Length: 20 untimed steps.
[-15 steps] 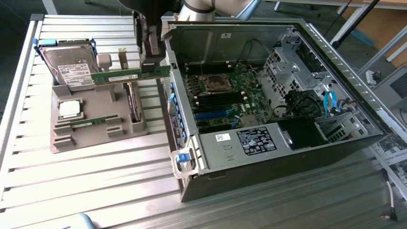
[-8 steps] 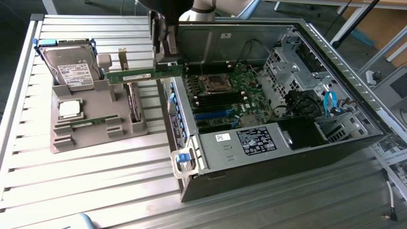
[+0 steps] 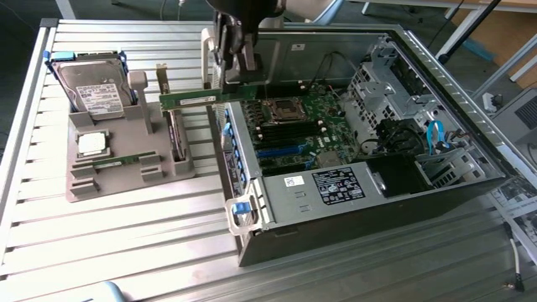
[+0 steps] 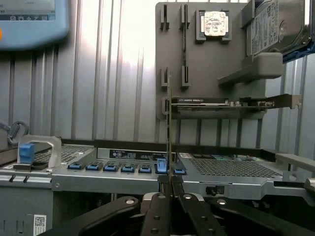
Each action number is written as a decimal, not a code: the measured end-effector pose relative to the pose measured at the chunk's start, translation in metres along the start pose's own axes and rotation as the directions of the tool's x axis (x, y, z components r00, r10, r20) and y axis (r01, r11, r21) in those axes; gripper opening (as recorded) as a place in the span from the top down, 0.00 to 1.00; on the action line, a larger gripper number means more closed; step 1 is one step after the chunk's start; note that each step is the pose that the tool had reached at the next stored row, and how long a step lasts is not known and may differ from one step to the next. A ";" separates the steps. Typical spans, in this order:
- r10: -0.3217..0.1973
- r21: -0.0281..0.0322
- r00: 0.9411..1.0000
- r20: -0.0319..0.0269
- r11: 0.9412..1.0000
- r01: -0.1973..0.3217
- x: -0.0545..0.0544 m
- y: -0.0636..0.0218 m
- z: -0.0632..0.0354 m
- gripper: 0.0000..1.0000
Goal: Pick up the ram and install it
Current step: 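Pick up the ram and move it above insertion slot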
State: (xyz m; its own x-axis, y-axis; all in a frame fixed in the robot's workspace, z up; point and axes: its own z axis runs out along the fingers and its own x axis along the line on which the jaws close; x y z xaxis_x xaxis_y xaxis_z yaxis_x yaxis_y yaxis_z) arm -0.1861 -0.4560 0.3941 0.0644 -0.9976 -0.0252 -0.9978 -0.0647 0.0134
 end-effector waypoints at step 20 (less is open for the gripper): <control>-0.002 0.000 1.000 0.000 1.000 0.002 0.006 -0.0631 -0.0011 0.88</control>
State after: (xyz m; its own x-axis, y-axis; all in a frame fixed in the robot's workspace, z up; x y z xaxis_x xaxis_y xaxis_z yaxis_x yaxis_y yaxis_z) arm -0.1228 -0.4580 0.3942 0.0662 -0.9975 -0.0251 -0.9977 -0.0666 0.0138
